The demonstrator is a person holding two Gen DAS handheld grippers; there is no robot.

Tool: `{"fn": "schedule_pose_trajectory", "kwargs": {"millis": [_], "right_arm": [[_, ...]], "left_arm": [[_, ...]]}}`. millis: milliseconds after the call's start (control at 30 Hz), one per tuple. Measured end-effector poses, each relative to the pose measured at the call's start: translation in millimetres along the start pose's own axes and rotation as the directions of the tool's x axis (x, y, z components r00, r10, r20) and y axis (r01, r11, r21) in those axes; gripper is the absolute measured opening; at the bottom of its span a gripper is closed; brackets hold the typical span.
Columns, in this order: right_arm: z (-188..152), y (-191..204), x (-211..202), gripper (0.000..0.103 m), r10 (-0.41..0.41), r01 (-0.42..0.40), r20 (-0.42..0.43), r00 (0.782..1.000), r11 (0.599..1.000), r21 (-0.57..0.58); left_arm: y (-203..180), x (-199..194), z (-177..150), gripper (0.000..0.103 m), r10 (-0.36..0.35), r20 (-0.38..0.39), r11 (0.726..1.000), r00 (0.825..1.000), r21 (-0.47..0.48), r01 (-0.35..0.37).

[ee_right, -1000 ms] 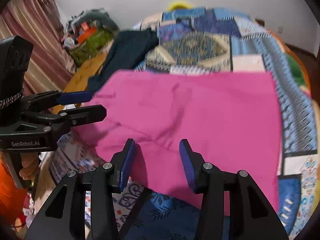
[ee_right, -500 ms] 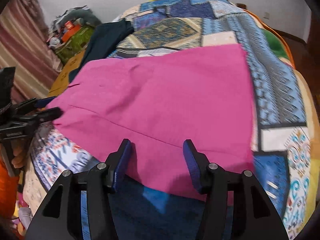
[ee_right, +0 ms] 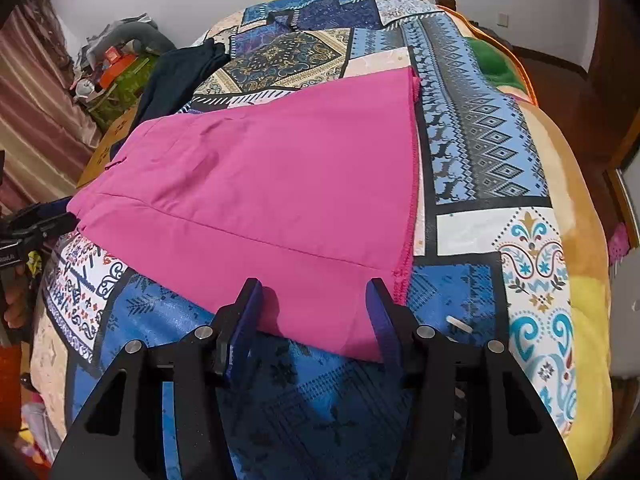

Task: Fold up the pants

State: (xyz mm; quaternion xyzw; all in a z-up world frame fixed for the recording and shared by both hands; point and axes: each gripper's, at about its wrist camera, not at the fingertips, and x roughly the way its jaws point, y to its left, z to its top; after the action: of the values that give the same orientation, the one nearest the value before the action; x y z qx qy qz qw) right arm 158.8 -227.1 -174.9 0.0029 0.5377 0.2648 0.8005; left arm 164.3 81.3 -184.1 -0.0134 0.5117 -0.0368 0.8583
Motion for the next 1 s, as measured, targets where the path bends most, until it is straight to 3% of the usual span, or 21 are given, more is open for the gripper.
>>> {"fn": "schedule_pose_trajectory", "kwargs": {"millis": [233,467,767,900,1000], "right_arm": [[19.5,-0.3,-24.9,0.05,-0.002,0.003,0.064,0.998,1.0,-0.008],[59.0,-9.9,-35.1,0.053,-0.033,0.036,0.168,0.985,0.999,-0.016],[106.7,-43.5,3.3,0.053,-0.09,0.089,0.148,0.985,0.996,0.014],[130.1,-60.0,28.9,0.053,-0.1,0.098,0.125,0.987,0.995,0.024],[143.3,-67.6,44.1,0.053,-0.103,0.1,0.122,0.987,0.995,0.027]], "left_arm": [[23.2,-13.5,28.8,0.077,0.063,0.06,0.997,0.996,-0.055,-0.06],[38.4,10.8,76.7,0.077,0.064,0.06,0.993,0.996,-0.102,-0.058],[52.1,70.3,112.7,0.048,0.016,-0.044,0.99,0.999,-0.139,-0.022],[65.5,96.8,117.0,0.036,-0.098,-0.103,0.976,0.99,-0.204,0.075],[68.6,107.3,115.5,0.034,-0.135,-0.121,0.969,0.984,-0.223,0.105]]}}
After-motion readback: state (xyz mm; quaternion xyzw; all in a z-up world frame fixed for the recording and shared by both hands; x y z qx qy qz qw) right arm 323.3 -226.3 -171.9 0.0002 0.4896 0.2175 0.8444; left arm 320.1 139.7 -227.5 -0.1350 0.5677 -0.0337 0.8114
